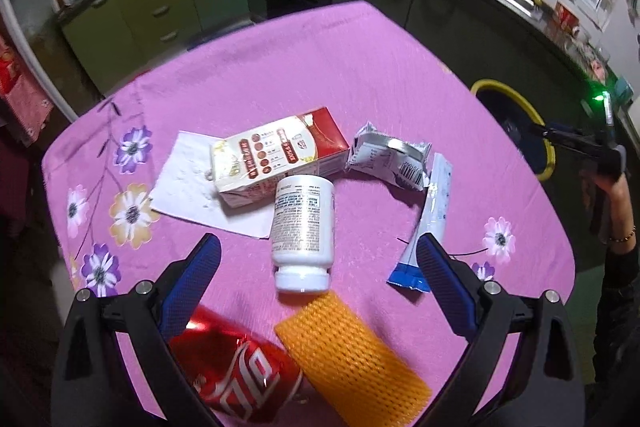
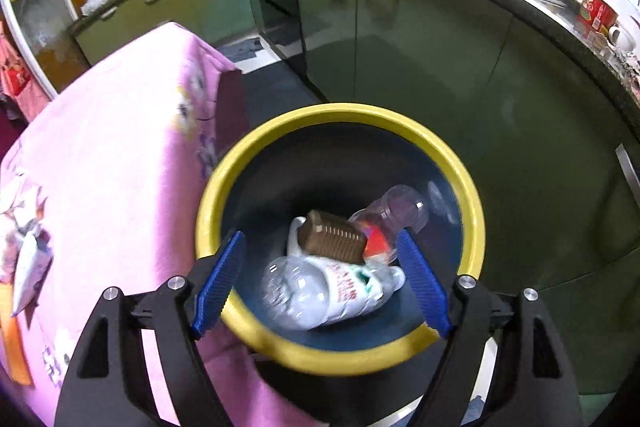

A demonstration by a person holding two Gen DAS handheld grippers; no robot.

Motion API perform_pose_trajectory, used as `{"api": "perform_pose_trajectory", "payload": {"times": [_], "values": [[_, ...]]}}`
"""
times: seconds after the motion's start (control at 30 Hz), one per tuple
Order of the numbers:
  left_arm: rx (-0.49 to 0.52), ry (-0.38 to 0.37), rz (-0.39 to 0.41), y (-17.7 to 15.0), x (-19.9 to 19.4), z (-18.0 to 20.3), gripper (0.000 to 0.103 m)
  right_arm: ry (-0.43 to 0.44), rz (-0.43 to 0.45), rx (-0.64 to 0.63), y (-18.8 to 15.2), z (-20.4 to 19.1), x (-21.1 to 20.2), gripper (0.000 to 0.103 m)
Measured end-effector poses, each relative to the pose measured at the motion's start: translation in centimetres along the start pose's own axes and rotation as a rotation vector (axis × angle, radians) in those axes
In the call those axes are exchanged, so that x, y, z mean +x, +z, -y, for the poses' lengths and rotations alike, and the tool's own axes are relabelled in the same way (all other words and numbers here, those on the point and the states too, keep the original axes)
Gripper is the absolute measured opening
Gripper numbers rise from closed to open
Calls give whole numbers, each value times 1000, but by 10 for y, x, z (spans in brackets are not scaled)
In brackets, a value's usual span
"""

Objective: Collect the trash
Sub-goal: 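Grasp the white pill bottle with the left gripper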

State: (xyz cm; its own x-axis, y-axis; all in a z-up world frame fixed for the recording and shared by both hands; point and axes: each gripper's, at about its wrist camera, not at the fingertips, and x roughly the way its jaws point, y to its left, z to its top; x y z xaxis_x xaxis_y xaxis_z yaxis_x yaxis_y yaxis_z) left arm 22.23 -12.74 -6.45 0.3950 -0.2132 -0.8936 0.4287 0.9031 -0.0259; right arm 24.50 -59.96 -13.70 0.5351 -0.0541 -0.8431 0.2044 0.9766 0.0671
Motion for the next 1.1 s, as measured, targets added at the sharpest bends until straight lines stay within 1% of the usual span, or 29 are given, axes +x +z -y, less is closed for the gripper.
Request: {"api": "perform_pose_trajectory", "payload": {"times": [0.2,0.4,0.53,0.6,0.77,0.8,0.83,1.0,1.1], "values": [[-3,-37,-90,14,31,-5,93,57,16,-15,-20,-13,-19,77],[6,-5,-155,17,53,-5,83,81,20,-43,-20,-29,-21,77],[9,1,-187,16,63,-5,72,98,25,-55,-22,-36,-25,78],[4,2,-199,15,68,-6,68,105,23,-63,-23,-39,-27,78],[-1,-2,-223,13,76,-6,56,114,18,-67,-23,-42,-24,78],[-4,-1,-226,13,78,-6,49,114,17,-66,-23,-43,-24,78],[-8,3,-230,13,79,-7,45,115,16,-67,-23,-43,-24,78],[5,10,-223,15,82,1,45,118,12,-69,-24,-44,-23,78],[10,2,-203,16,76,2,45,120,13,-71,-24,-44,-24,78]]}}
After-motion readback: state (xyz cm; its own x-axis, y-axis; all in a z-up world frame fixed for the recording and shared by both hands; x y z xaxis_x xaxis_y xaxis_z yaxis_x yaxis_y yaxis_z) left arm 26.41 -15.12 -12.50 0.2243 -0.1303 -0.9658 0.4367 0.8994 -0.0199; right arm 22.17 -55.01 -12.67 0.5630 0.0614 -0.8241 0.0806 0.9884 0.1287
